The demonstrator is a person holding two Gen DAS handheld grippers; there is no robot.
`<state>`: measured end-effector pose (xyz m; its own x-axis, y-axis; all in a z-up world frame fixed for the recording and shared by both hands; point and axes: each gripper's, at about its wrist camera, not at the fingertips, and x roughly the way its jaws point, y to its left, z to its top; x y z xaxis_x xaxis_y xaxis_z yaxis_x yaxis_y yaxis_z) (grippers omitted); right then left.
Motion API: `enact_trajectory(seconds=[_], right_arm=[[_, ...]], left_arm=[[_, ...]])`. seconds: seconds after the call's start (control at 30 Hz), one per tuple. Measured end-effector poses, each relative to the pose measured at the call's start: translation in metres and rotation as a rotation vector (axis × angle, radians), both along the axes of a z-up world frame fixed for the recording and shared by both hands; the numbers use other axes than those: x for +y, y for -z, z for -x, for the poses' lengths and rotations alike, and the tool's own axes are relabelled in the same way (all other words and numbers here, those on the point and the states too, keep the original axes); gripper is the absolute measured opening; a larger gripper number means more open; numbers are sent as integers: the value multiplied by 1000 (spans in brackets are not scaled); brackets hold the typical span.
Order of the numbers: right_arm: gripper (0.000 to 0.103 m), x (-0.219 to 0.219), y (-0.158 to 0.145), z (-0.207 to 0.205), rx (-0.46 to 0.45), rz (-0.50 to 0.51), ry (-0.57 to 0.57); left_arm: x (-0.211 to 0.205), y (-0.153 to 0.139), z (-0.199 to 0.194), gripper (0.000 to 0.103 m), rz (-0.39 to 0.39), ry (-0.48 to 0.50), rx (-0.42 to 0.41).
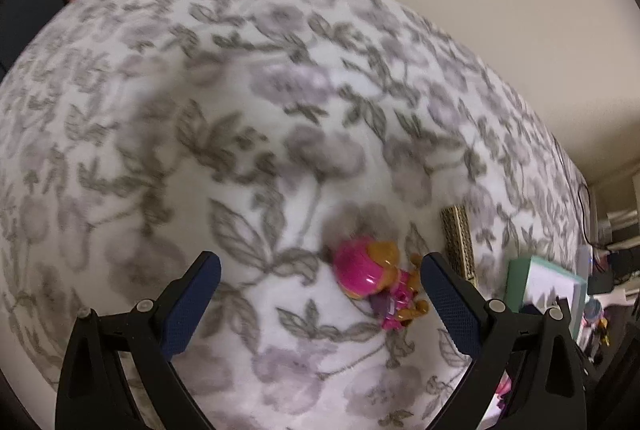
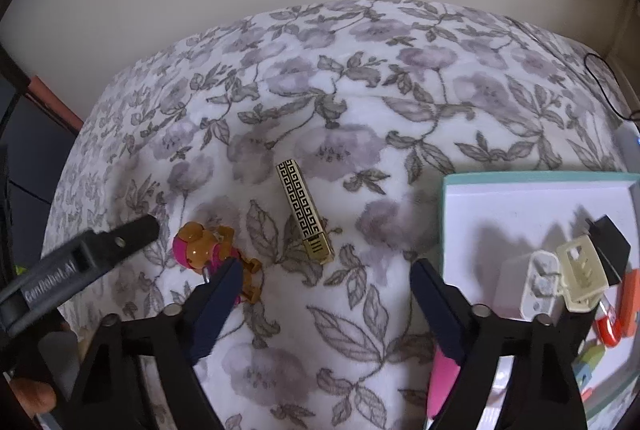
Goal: Organize rigid objects
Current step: 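Grasp gold patterned strip with right gripper while left gripper grasps pink-haired figure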
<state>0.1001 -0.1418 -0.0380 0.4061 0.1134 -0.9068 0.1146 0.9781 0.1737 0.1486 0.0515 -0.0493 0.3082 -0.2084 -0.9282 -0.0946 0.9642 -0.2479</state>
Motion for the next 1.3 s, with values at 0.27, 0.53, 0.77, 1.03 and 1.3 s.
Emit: enact_trajectory(seconds=[0.27,0.53,0.77,1.03,1.3], right_arm=[[58,15,16,-15,-5,19,-54],[47,19,35,-27,-2,20,-81],[21,20,37,-29,-3,45,-94],[20,19,35,-21,6,64,-105],[18,15,32,-10,14,65,-105]], left_arm=[[-22,18,-11,100,24,33,63],[-26,28,-17,100,44,23,88],[-35,35,-19,99,47,41,102],[-43,40,-18,72,40,71,116],[-54,37,-11,65,24,109,99]])
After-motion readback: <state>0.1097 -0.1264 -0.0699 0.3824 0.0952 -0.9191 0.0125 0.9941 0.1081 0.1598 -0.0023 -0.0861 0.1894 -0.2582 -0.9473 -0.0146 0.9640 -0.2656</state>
